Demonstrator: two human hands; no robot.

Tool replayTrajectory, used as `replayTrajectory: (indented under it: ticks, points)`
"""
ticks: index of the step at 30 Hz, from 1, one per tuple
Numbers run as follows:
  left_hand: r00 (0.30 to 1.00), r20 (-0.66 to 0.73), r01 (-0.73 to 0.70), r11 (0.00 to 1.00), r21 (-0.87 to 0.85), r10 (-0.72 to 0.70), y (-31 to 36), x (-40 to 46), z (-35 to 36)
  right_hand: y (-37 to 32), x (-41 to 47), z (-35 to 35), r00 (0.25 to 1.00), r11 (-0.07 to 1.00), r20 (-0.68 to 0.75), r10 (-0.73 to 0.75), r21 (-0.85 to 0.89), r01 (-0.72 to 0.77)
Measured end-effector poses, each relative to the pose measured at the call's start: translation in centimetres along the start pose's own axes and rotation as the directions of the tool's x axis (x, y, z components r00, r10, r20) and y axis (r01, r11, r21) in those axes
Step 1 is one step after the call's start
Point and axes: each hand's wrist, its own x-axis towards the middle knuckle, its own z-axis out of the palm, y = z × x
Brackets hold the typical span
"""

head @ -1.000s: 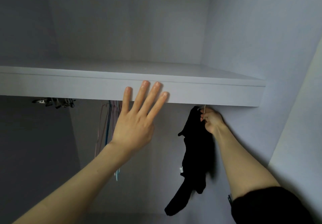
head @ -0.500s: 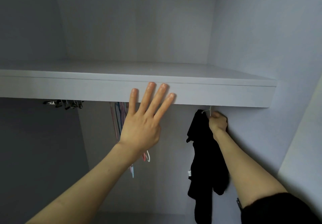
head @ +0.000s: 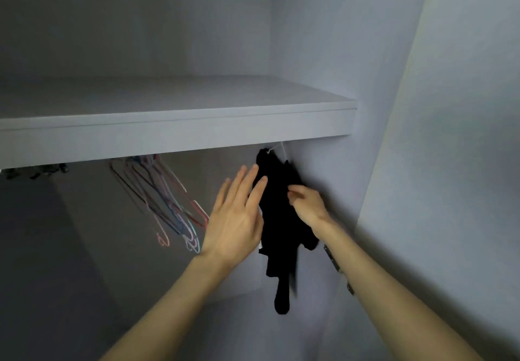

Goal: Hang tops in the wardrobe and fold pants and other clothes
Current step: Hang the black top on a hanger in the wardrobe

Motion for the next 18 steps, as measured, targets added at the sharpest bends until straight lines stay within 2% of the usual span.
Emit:
replayTrajectory:
  ticks: [3, 6, 8, 13, 18]
  points:
    - [0.983, 0.172, 0.099, 0.981, -0.164, -0.071, 0.3, -2.5, 1.4, 1.7, -5.2, -0.5, 0.996, 0.996, 0.011, 0.090, -0.001, -0.090]
    - [0.957, 0.288, 0.120, 0.937, -0.327, -0.022, 1.1, -5.6, 2.9, 3.7, -11.1, -1.0, 0.986, 0.986, 0.025, 0.167, -0.023, -0.166]
    - [0.926, 0.372, 0.109, 0.902, -0.418, 0.060, 2.3, -8.3, 3.5, 5.0, -16.1, -1.2, 0.968, 0.968, -0.017, 0.249, -0.029, -0.249]
    - [0.770, 0.542, 0.079, 0.792, -0.606, 0.338, 5.9, -13.9, 3.3, 7.4, -28.7, -1.0, 0.886, 0.896, -0.144, 0.441, 0.009, -0.445]
    - [0.596, 0.588, 0.053, 0.704, -0.708, 0.546, 12.0, -20.9, 3.1, 9.9, -42.1, -1.2, 0.712, 0.766, -0.287, 0.641, 0.180, -0.617]
